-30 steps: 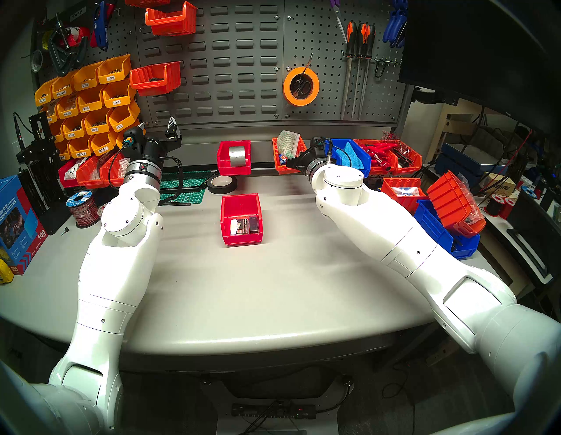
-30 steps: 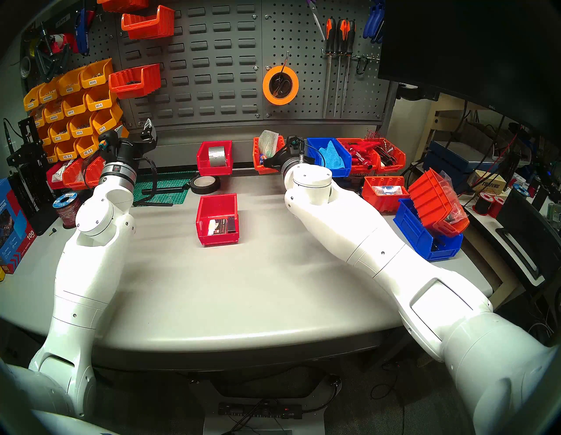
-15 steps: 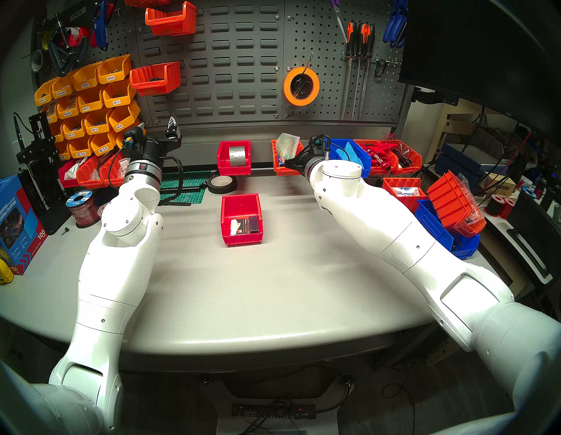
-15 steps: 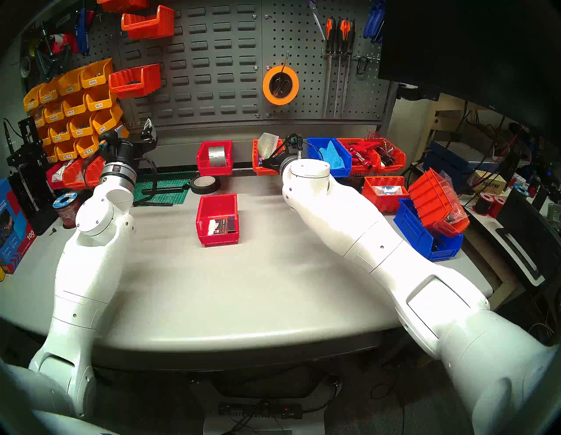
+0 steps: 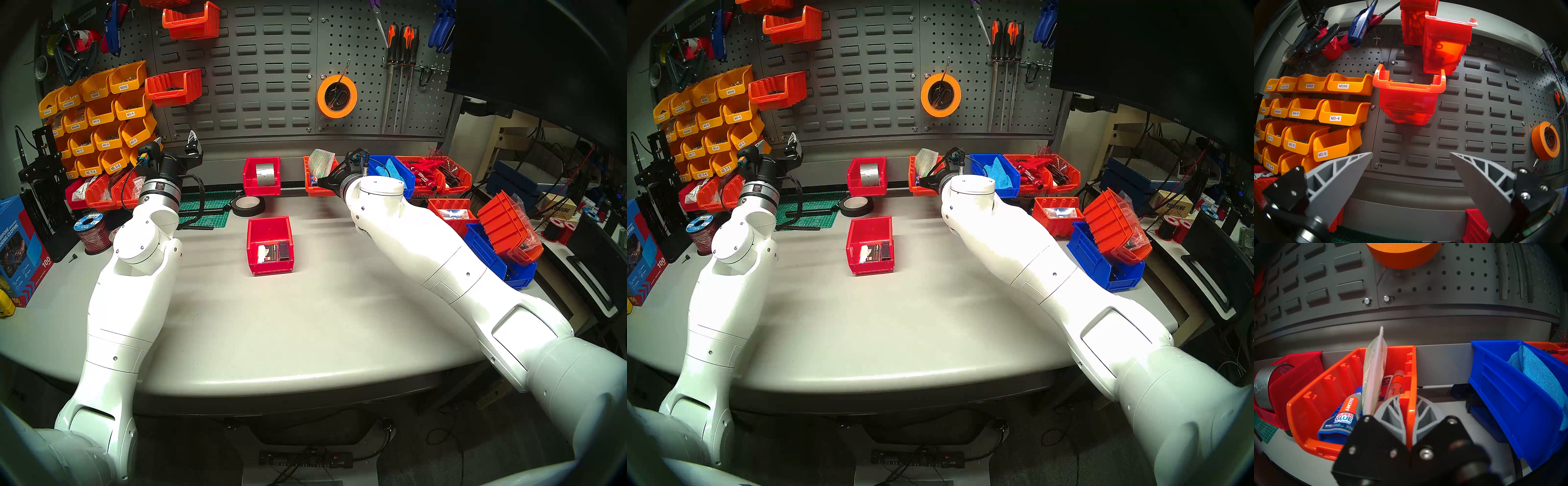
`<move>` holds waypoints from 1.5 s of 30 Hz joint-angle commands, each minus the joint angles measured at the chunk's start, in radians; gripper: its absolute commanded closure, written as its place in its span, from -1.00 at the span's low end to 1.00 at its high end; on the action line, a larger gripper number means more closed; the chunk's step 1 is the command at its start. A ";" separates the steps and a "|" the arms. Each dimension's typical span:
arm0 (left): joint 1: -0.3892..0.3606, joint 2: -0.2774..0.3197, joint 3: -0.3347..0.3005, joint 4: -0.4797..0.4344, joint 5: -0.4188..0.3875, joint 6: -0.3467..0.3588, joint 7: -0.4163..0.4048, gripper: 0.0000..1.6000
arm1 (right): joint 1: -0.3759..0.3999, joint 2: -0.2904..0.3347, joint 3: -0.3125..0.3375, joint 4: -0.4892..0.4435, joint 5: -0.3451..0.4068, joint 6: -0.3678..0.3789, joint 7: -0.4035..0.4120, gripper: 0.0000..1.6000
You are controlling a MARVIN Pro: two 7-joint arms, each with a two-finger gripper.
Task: Hang all the unorganized tool boxes onto the wall
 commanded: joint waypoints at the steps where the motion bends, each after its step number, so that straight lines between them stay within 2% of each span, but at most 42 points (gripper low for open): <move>1: -0.011 0.000 -0.002 -0.009 -0.002 0.000 0.000 -1.00 | -0.008 0.039 -0.001 -0.064 0.022 0.073 -0.010 1.00; 9: -0.011 0.000 -0.002 -0.009 -0.002 0.000 0.000 -1.00 | -0.029 0.064 0.002 -0.107 0.034 0.090 -0.031 1.00; 12: -0.011 0.000 -0.002 -0.009 -0.002 0.000 0.000 -1.00 | -0.033 0.070 -0.017 -0.120 0.019 0.077 -0.015 1.00; 13: -0.011 0.000 -0.002 -0.009 -0.002 0.000 0.000 -1.00 | -0.033 0.067 -0.019 -0.120 0.019 0.076 -0.018 0.62; 14: -0.011 0.000 -0.002 -0.009 -0.002 0.000 0.000 -1.00 | -0.030 0.064 -0.021 -0.119 0.017 0.074 -0.021 -0.09; 15: -0.011 0.000 -0.002 -0.009 -0.002 0.000 0.000 -1.00 | -0.028 0.062 -0.023 -0.119 0.016 0.072 -0.022 -1.00; 27: -0.011 0.000 -0.002 -0.009 -0.002 0.000 0.000 -1.00 | -0.021 0.060 -0.022 -0.164 0.015 0.081 -0.064 -1.00; 41: -0.011 0.000 -0.002 -0.009 -0.001 0.000 0.000 -1.00 | -0.062 0.092 0.020 -0.345 0.070 0.160 -0.192 -1.00; 45: -0.011 0.000 -0.002 -0.009 -0.001 0.000 0.000 -1.00 | -0.061 0.101 0.025 -0.378 0.064 0.162 -0.226 -1.00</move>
